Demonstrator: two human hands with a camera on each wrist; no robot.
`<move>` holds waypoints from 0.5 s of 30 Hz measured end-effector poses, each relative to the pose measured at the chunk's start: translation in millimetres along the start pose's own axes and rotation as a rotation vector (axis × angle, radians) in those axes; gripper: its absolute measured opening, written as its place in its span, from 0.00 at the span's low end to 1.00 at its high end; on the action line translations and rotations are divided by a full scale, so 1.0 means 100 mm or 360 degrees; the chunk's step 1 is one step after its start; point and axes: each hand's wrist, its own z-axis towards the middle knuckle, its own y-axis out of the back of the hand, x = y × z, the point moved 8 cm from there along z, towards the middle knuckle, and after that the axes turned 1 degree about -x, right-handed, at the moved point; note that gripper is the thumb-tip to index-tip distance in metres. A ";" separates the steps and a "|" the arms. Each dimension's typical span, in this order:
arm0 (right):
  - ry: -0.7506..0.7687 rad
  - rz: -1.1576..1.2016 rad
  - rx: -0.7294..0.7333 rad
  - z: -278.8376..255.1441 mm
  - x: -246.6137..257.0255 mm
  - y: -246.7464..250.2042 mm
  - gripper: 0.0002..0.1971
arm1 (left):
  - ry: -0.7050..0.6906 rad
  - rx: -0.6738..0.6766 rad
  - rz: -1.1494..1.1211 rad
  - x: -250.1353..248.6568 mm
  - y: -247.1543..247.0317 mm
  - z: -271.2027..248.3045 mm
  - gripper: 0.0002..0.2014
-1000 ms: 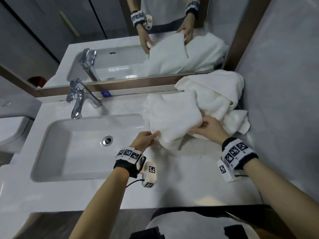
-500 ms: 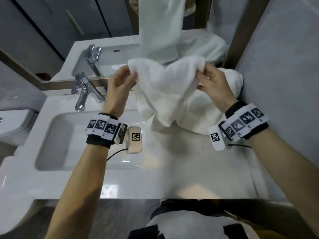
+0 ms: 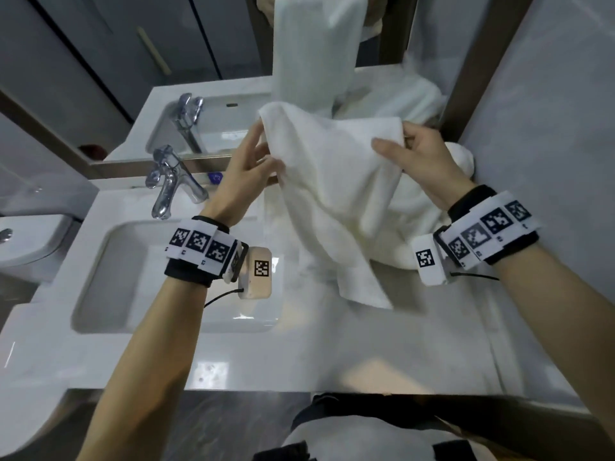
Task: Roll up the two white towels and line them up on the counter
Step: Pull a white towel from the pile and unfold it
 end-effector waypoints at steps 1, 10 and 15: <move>0.0000 0.0018 -0.0038 0.02 -0.04 0.04 0.10 | -0.0010 -0.0012 0.0009 0.01 0.01 0.03 0.32; -0.0133 0.0125 -0.0121 0.27 -0.30 0.20 0.23 | 0.0133 0.0078 -0.0052 0.20 0.05 0.36 0.33; -0.0220 -0.0085 0.0145 0.22 -0.55 0.07 0.27 | 0.0291 -0.0063 -0.0076 0.56 0.11 0.47 0.07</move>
